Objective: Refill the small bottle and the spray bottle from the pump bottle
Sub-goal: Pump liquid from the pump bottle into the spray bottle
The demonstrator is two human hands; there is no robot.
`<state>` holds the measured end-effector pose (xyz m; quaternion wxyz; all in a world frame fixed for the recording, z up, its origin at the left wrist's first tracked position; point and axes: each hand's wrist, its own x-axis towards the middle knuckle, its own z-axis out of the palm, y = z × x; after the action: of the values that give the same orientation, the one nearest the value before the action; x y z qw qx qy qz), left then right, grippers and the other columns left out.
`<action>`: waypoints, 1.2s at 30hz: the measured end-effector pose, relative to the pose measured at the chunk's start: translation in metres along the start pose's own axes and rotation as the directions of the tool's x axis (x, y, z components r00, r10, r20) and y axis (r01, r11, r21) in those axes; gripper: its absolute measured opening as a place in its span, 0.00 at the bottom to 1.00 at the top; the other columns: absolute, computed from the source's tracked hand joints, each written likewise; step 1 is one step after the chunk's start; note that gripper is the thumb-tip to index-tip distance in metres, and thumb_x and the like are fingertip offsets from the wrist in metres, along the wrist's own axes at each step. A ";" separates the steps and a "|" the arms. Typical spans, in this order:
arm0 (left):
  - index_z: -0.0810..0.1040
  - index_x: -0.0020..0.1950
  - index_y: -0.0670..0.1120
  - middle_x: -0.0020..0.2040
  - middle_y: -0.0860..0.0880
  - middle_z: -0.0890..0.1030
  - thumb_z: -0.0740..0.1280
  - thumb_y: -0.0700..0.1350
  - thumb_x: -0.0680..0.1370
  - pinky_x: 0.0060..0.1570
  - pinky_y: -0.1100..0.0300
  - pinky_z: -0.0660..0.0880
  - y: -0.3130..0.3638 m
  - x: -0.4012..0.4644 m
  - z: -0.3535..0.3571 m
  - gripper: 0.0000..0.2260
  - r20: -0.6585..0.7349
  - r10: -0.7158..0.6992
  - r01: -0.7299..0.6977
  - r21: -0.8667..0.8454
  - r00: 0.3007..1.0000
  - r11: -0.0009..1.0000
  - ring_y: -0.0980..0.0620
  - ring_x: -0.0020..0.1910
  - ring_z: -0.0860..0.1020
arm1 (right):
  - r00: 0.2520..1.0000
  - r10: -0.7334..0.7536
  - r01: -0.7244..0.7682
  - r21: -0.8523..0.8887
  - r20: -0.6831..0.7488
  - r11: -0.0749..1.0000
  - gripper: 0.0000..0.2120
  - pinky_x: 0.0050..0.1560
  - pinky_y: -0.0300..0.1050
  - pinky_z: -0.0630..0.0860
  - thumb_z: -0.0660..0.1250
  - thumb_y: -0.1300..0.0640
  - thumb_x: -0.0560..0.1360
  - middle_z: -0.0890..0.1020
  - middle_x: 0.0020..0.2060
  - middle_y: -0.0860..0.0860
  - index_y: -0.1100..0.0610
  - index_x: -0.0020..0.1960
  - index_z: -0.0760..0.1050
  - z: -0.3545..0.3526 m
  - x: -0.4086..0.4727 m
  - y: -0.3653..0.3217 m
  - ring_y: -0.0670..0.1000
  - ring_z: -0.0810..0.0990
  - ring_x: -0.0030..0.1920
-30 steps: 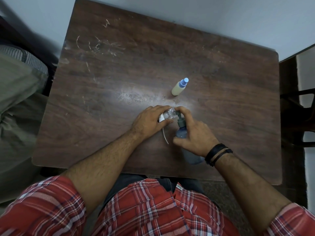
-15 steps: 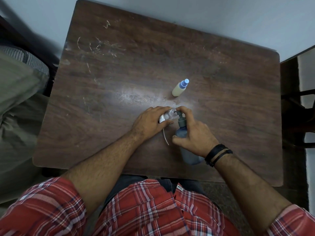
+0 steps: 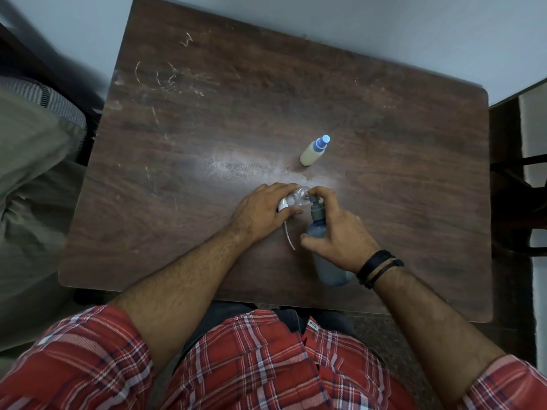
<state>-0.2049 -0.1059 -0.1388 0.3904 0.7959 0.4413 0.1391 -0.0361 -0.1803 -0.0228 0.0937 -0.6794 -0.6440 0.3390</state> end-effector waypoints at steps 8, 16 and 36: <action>0.71 0.73 0.53 0.66 0.56 0.78 0.63 0.63 0.78 0.60 0.51 0.74 0.001 0.000 -0.001 0.25 0.000 -0.012 0.012 0.000 1.000 1.000 0.53 0.58 0.76 | 1.000 -0.008 0.008 0.000 0.002 1.000 0.42 0.44 0.39 0.70 0.74 0.52 0.68 0.74 0.46 0.41 0.45 0.75 0.53 -0.003 -0.003 -0.005 0.45 0.76 0.41; 0.72 0.72 0.53 0.65 0.55 0.78 0.59 0.67 0.76 0.60 0.52 0.74 0.004 -0.001 -0.003 0.29 0.002 -0.006 0.006 -0.011 1.000 1.000 0.53 0.57 0.76 | 1.000 0.004 -0.004 0.007 0.010 1.000 0.40 0.39 0.29 0.65 0.74 0.53 0.69 0.71 0.40 0.37 0.46 0.74 0.55 -0.002 -0.004 -0.004 0.38 0.73 0.37; 0.72 0.73 0.52 0.66 0.54 0.78 0.66 0.59 0.79 0.61 0.52 0.73 0.004 -0.001 -0.004 0.25 -0.006 -0.016 0.015 -0.002 1.000 1.000 0.51 0.59 0.76 | 1.000 0.008 -0.007 -0.039 0.026 0.999 0.41 0.46 0.41 0.69 0.73 0.51 0.69 0.74 0.48 0.44 0.44 0.74 0.55 -0.004 0.000 -0.003 0.48 0.76 0.43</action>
<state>-0.2054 -0.1061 -0.1335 0.3910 0.7915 0.4485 0.1391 -0.0364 -0.1789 -0.0182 0.0710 -0.6790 -0.6491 0.3357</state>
